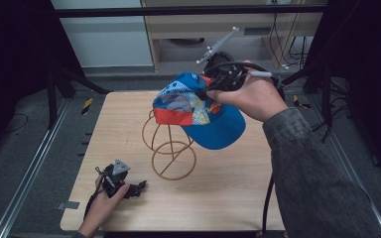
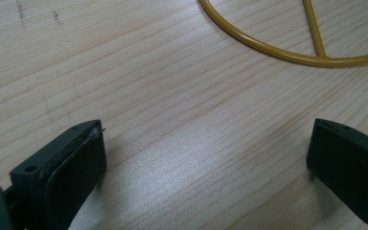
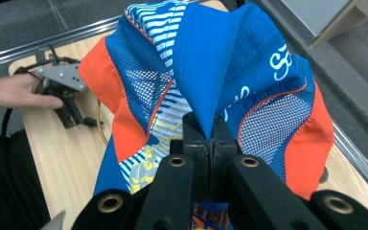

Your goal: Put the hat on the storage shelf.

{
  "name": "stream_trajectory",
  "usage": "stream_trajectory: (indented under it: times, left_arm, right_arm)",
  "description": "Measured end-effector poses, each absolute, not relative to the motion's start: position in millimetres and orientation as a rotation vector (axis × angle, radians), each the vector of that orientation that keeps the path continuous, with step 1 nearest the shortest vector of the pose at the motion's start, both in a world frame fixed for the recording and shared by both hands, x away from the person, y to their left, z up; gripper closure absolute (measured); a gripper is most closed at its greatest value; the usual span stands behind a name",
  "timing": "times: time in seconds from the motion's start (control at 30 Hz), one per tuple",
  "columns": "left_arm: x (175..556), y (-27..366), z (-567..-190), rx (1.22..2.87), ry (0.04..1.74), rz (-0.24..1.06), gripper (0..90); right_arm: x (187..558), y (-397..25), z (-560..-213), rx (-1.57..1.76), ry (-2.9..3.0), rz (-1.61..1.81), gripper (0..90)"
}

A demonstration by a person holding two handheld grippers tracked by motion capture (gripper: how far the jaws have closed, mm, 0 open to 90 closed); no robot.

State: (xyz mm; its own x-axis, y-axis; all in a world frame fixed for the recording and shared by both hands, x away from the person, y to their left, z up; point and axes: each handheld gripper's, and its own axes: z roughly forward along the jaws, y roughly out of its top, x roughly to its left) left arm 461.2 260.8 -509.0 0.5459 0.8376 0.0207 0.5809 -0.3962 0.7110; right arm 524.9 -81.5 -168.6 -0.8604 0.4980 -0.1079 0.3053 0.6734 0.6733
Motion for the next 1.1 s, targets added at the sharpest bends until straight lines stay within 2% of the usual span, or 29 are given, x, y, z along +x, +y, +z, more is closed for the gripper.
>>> stream_trajectory:
  times: [1.1]
  left_arm:
    - [461, 261, -509, 2.121, 1.137, 0.502, 0.0]
  right_arm:
    - [543, -19, -189, 0.551, 2.681, 1.007, 89.2]
